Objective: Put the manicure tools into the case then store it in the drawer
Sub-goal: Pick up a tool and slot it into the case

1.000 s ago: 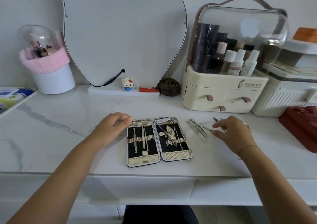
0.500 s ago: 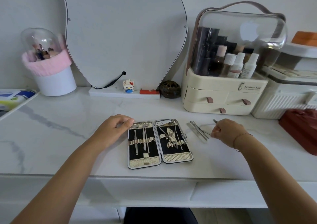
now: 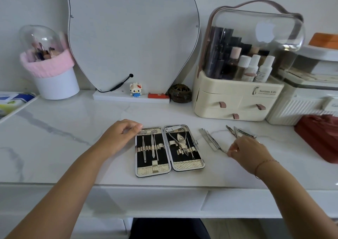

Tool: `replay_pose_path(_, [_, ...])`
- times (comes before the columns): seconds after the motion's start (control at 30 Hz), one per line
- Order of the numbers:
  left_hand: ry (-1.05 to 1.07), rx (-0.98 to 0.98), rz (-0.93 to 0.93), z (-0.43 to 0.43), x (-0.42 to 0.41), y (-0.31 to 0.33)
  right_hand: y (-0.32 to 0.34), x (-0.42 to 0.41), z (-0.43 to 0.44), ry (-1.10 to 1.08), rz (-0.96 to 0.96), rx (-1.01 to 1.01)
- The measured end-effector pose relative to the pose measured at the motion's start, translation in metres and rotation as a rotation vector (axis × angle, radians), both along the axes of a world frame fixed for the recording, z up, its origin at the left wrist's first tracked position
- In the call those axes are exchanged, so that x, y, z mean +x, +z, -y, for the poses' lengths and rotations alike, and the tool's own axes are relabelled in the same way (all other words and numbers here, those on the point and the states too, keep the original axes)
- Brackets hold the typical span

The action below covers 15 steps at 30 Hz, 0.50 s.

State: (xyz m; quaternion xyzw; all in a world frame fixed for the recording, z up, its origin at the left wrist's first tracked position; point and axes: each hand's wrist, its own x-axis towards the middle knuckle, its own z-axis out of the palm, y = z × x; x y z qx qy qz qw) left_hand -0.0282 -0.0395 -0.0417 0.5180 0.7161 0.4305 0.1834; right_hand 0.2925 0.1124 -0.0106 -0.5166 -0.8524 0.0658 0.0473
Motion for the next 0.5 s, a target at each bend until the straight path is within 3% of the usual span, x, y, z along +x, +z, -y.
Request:
replay_pose_path(0.27, [0.016, -0.012, 0.006, -0.001, -0.002, -0.003, 0.007, 0.006, 0.011, 0.046, -0.047, -0.042])
replay_pose_path(0.5, [0.019, -0.027, 0.004, 0.0, -0.006, -0.005, -0.011, 0.017, 0.028, 0.158, -0.178, 0.148])
